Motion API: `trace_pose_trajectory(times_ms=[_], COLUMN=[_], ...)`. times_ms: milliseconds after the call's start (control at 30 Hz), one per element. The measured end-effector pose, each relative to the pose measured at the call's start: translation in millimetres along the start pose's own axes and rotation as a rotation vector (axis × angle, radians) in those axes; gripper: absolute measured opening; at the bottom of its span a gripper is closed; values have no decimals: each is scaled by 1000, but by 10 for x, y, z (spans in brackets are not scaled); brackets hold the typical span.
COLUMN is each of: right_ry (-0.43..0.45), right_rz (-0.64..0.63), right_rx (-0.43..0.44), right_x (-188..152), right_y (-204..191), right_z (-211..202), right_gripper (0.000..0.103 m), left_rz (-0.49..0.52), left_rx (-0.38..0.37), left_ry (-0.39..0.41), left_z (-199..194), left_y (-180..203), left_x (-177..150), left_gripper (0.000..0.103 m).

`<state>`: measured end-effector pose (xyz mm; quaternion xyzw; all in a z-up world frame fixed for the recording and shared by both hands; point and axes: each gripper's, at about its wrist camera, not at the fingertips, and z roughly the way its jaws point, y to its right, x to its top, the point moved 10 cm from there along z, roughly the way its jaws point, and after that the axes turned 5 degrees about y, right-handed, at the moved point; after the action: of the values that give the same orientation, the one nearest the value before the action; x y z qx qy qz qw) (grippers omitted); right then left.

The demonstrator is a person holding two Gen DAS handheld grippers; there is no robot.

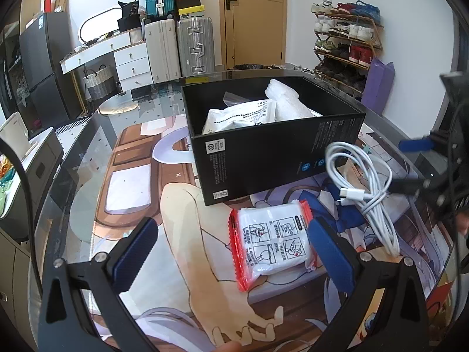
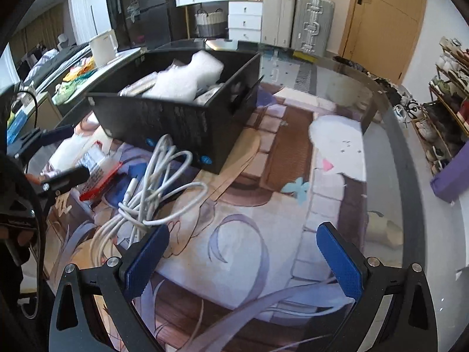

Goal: Organize soft objects
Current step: 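Move the left tool to the red-edged white packet while the right moves to the coiled white cable, then grasp the red-edged packet with the left tool while the right grasps the white cable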

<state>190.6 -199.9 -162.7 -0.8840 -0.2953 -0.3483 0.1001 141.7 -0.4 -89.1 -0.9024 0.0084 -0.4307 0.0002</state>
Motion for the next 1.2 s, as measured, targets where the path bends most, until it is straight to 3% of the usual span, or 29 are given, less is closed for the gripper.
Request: trace_pose_trajectory(times_ms=[167,667,1200], right_ry=[61,-1,-63], right_rz=[50,27,-48], right_rx=[36,152,115], right_x=[141,45,-98], right_y=[-18,-474,-666], right_z=[-201,59,294], right_gripper=[102,102,102], left_rz=[4,12,130], left_rx=[1,2,17], left_ry=[0,-6,-56], left_z=[0,8,61], left_y=[5,15,209], left_x=[-1,-9,-110], left_gripper=[103,103,103])
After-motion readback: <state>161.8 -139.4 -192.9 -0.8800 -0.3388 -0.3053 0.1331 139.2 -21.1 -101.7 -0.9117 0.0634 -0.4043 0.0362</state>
